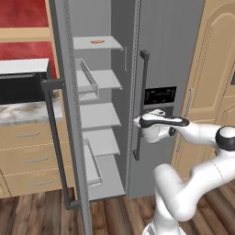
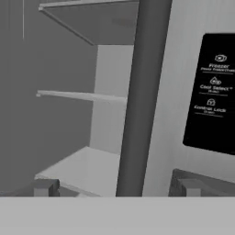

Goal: There's a fish in the fridge that needs to be moved to the freezer for freezing. Pick up the fish from the fridge, place it on any shelf in the freezer, and close the fridge and freezer doors when done.

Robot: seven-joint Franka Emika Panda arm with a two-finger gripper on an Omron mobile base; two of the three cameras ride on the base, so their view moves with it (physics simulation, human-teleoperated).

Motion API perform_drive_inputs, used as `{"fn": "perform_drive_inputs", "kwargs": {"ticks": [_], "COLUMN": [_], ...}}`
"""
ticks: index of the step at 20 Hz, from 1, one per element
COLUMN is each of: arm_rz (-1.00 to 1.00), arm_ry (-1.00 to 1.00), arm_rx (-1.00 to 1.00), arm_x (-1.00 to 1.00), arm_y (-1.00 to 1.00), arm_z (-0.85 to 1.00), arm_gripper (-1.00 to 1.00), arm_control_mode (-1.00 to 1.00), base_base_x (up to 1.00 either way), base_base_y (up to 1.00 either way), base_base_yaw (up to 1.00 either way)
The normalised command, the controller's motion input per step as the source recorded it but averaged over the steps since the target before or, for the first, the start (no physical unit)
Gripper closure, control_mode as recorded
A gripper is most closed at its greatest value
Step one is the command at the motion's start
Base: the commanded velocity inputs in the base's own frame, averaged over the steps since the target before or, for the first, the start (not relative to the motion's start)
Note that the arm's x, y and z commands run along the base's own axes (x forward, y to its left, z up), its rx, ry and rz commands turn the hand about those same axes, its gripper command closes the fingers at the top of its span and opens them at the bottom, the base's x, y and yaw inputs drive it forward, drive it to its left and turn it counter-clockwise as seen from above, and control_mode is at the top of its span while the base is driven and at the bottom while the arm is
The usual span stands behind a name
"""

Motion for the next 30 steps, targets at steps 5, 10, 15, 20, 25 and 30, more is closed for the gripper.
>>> {"fn": "perform_drive_inputs", "kwargs": {"ticks": [5,10,15,20,25,30], "arm_rz": [-0.1,-0.08,-0.03,-0.01,-0.02,-0.07], "arm_ry": [0.0,-0.01,-0.12,-0.26,-0.16,-0.01], "arm_rx": [0.0,0.0,0.0,0.0,0.0,0.0], "arm_x": [-0.52,-0.81,-0.79,-0.61,-0.74,-0.95], "arm_y": [-0.02,-0.07,0.0,-0.12,-0.01,0.0], "arm_z": [0.37,0.59,0.72,0.99,1.0,1.0], "arm_gripper": [-1.0,-1.0,-1.0,-1.0,-1.0,-1.0], "arm_control_mode": [-1.0,-1.0,-1.0,-1.0,-1.0,-1.0], "base_base_x": [0.0,0.0,0.0,0.0,0.0,0.0], "base_base_y": [0.0,0.0,0.0,0.0,0.0,0.0], "base_base_yaw": [0.0,0.0,0.0,0.0,0.0,0.0]}}
